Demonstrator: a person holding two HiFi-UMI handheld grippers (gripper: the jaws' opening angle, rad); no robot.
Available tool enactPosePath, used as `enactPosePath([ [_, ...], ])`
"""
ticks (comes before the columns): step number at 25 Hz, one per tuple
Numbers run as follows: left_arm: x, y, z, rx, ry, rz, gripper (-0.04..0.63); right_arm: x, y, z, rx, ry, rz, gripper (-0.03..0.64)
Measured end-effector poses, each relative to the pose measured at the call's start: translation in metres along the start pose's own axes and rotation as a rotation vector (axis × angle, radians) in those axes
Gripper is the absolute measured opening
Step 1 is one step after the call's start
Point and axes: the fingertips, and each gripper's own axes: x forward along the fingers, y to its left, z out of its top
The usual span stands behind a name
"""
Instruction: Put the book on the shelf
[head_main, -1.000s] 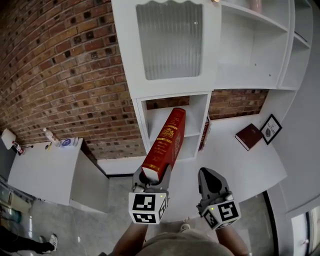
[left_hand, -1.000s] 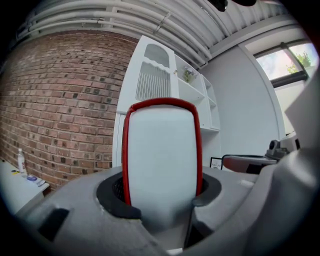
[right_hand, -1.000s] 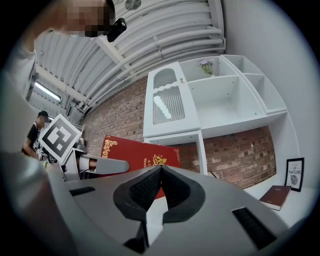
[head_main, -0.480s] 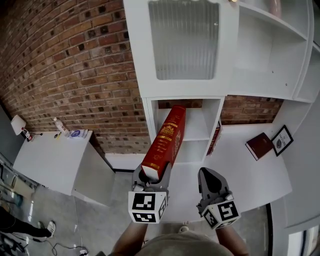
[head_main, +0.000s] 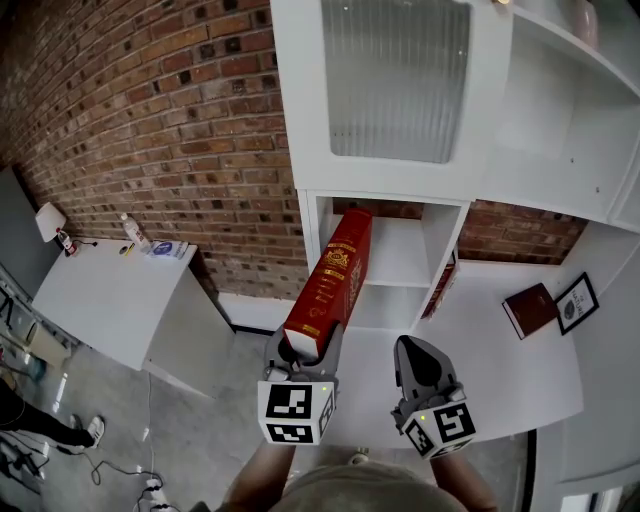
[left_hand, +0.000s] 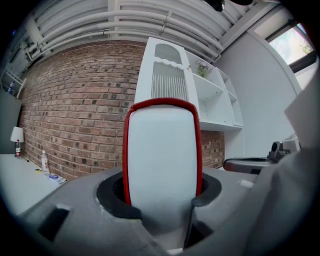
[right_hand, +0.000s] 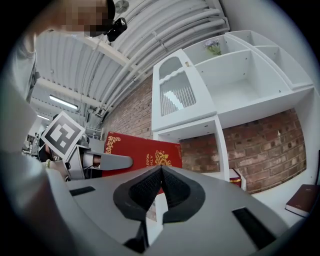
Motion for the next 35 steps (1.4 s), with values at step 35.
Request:
enactPosePath([
  [35,0.072,-0.006,-0.006,0.015,0.027,0.083,0.235,0.031,-0.039,-0.007,0.014,-0.017,0.077,0.006],
])
